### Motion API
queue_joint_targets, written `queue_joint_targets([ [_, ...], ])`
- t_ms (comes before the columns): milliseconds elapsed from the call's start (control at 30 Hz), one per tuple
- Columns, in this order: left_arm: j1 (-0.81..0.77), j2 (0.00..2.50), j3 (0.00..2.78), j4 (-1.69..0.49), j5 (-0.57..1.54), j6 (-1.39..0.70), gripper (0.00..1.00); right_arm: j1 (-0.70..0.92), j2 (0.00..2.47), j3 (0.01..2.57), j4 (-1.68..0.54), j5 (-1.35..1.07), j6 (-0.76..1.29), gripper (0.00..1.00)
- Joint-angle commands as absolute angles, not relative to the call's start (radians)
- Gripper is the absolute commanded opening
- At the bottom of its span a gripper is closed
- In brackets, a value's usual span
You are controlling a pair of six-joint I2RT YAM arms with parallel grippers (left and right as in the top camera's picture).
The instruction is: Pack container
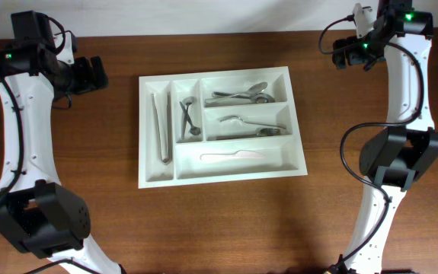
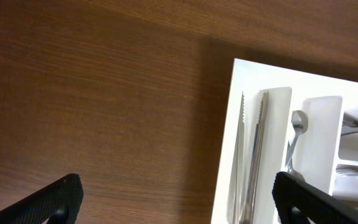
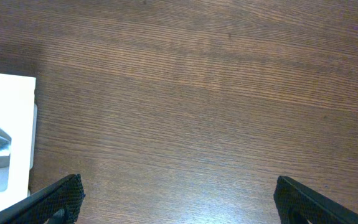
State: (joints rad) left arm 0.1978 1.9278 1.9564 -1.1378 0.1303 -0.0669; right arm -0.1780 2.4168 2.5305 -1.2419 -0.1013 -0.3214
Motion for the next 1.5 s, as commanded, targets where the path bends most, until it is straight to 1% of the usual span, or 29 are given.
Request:
queue_joint_targets([
  [0, 0.201, 1.903, 1.969, -1.142, 0.133, -0.083, 0.99, -0.177, 2.379, 2.542, -1.242, -0.096, -0.320, 0.99],
  [100, 0.201, 1.903, 1.969, -1.141, 0.133, -0.083, 0.99, -0.165, 2.328, 2.542, -1.242, -0.096, -0.320, 0.99],
  [200, 0.201, 1.903, 1.969, -1.141, 0.133, -0.083, 0.99, -0.132, 2.185, 2.542, -1.242, -0.096, -0.320, 0.99],
  [267, 0.201, 1.903, 1.969, -1.141, 0.133, -0.083, 0.99, -0.086, 2.017, 2.542, -1.242, -0.096, -0.320, 0.98],
  [433, 0.201, 1.903, 1.969, -1.141, 0.133, -0.083, 0.99, 0.051, 1.687, 2.542, -1.241, -0.096, -0.320, 0.99],
  [600, 0.201, 1.903, 1.969, -1.141, 0.133, -0.083, 0.99, 0.192, 1.421, 2.527, -1.241, -0.096, -0.320, 0.99],
  [700, 0.201, 1.903, 1.969, -1.141, 0.133, -0.083, 0.99, 0.200, 1.274, 2.476, -1.242, -0.096, -0.320, 0.99],
  [800, 0.201, 1.903, 1.969, -1.141, 0.133, -0.083, 0.99, 0.181, 1.121, 2.371, -1.242, -0.096, -0.320, 0.99],
  [867, 0.201, 1.903, 1.969, -1.141, 0.133, -0.083, 0.99, 0.163, 1.022, 2.274, -1.238, -0.094, -0.327, 0.99],
  [933, 0.201, 1.903, 1.969, -1.141, 0.133, -0.083, 0.99, 0.145, 0.916, 2.140, -1.161, -0.073, -0.410, 0.99],
  [1100, 0.199, 1.903, 1.969, -1.141, 0.134, -0.083, 0.99, 0.091, 0.609, 1.697, -0.883, -0.102, -0.410, 0.99],
  [1267, 0.200, 1.903, 1.969, -1.141, 0.133, -0.083, 0.99, 0.084, 0.367, 1.265, -0.623, -0.140, -0.409, 0.99],
  [1367, 0.200, 1.903, 1.969, -1.141, 0.133, -0.083, 0.99, 0.084, 0.259, 1.022, -0.498, -0.157, -0.341, 0.99],
  [1400, 0.200, 1.903, 1.969, -1.141, 0.133, -0.083, 0.99, 0.084, 0.212, 0.899, -0.440, -0.157, -0.304, 0.98],
  [1467, 0.200, 1.903, 1.969, -1.141, 0.133, -0.083, 0.99, 0.084, 0.170, 0.765, -0.384, -0.155, -0.297, 0.99],
])
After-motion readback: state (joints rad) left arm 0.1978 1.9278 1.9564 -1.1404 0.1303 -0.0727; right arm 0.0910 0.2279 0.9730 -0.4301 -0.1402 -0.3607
